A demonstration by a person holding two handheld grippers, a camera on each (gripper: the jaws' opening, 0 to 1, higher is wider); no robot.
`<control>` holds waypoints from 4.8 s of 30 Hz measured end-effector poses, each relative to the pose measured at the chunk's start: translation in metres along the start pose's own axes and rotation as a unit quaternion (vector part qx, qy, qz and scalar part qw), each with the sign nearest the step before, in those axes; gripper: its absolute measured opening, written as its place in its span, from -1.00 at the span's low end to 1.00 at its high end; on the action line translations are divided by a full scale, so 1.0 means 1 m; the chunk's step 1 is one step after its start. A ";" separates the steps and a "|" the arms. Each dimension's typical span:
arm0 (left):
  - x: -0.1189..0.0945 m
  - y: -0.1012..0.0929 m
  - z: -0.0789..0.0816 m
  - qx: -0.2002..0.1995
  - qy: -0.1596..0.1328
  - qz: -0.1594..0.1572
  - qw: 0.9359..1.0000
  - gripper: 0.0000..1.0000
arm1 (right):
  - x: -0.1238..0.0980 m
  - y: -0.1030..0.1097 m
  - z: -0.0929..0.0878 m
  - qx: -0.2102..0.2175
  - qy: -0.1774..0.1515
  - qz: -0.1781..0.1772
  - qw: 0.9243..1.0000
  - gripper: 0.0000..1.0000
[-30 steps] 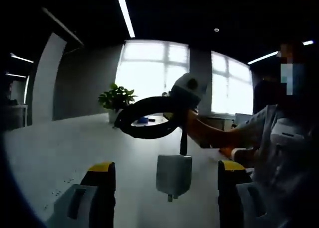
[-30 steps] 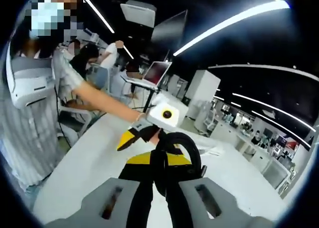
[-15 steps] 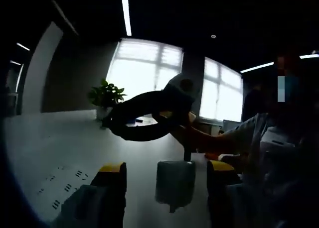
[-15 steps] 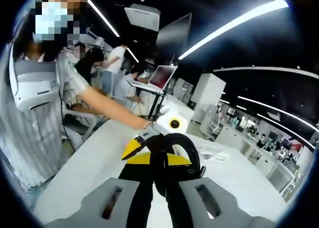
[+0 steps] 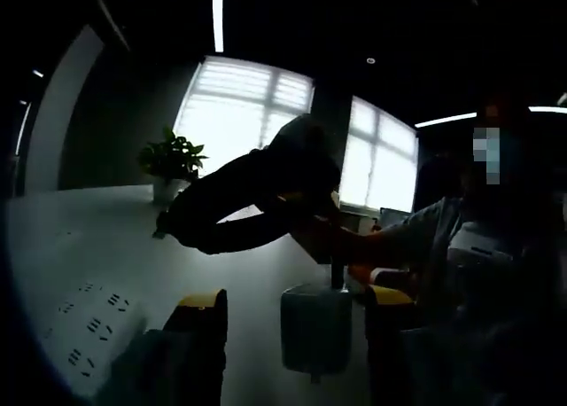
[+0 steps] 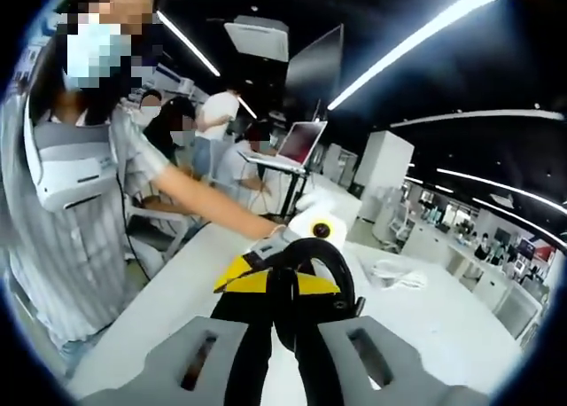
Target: Straighten the power strip on the desk, plug the charger into it
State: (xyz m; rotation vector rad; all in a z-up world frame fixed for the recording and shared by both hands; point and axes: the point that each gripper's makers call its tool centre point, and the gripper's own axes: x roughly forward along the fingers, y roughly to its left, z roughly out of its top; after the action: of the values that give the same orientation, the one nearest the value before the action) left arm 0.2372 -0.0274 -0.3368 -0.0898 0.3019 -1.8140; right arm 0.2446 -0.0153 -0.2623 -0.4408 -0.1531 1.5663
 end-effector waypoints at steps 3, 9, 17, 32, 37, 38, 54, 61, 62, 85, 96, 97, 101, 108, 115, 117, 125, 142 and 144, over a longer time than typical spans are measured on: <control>0.001 -0.003 -0.001 0.000 0.002 -0.005 1.000 0.21 | 0.001 0.002 0.001 0.007 -0.004 0.008 1.000 -0.90; 0.003 -0.010 -0.006 -0.003 0.008 -0.019 1.000 0.10 | 0.000 0.006 0.002 0.025 -0.018 0.022 0.999 -0.90; 0.007 -0.015 -0.010 -0.003 0.019 -0.030 0.999 -0.01 | 0.002 0.007 0.004 0.034 -0.025 0.031 0.999 -0.90; 0.007 -0.019 -0.017 0.006 0.055 -0.023 0.998 -0.37 | 0.004 0.009 -0.001 0.037 0.000 0.038 0.999 -0.90; 0.006 -0.011 -0.017 0.016 0.074 -0.003 0.997 -0.38 | 0.005 0.005 -0.004 0.033 0.016 0.028 0.999 -0.90; 0.006 -0.009 -0.017 0.020 0.079 0.004 0.997 -0.38 | 0.005 0.004 -0.004 0.034 0.017 0.026 0.999 -0.90; 0.003 0.020 -0.015 0.014 0.088 0.074 0.993 -0.38 | 0.005 -0.023 -0.015 0.056 0.020 -0.019 0.998 -0.89; -0.001 0.044 -0.014 0.028 0.092 0.131 0.987 -0.39 | 0.002 -0.038 -0.026 0.060 0.031 -0.040 0.997 -0.89; -0.003 0.050 -0.013 0.033 0.094 0.144 0.985 -0.39 | 0.001 -0.041 -0.028 0.061 0.035 -0.043 0.997 -0.89; -0.022 0.134 0.020 0.061 0.027 0.289 0.955 -0.39 | -0.005 -0.102 -0.041 -0.100 0.145 -0.208 0.962 -0.89; -0.021 0.137 0.028 0.118 0.036 0.289 0.949 -0.33 | -0.004 -0.095 -0.034 -0.224 0.221 -0.201 0.928 -0.90; -0.021 0.136 0.030 0.119 0.035 0.288 0.949 -0.32 | -0.005 -0.096 -0.035 -0.230 0.227 -0.198 0.926 -0.90; -0.025 0.132 0.039 0.116 0.018 0.283 0.952 -0.25 | -0.011 -0.097 -0.036 -0.214 0.223 -0.193 0.931 -0.90; -0.021 0.127 0.034 0.100 0.029 0.260 0.960 -0.32 | -0.017 -0.097 -0.037 -0.206 0.211 -0.186 0.937 -0.90; -0.016 0.125 0.030 0.070 0.033 0.238 0.968 -0.37 | -0.020 -0.099 -0.040 -0.205 0.211 -0.182 0.938 -0.89; -0.015 0.126 0.029 0.070 0.038 0.239 0.968 -0.37 | -0.019 -0.101 -0.042 -0.212 0.218 -0.182 0.935 -0.89; -0.015 0.128 0.018 0.049 0.042 0.235 0.970 -0.36 | -0.013 -0.103 -0.049 -0.232 0.239 -0.171 0.927 -0.89; -0.023 0.146 0.016 0.058 0.046 0.293 0.953 -0.41 | -0.011 -0.116 -0.058 -0.273 0.278 -0.187 0.902 -0.88; -0.025 0.151 0.019 0.056 0.039 0.307 0.949 -0.41 | -0.010 -0.119 -0.058 -0.289 0.288 -0.196 0.891 -0.88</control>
State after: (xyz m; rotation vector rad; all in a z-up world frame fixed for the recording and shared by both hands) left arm 0.3901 -0.0415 -0.3546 0.1451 0.2470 -1.2105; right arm 0.3765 -0.0286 -0.2700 -1.2459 -0.2319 0.9148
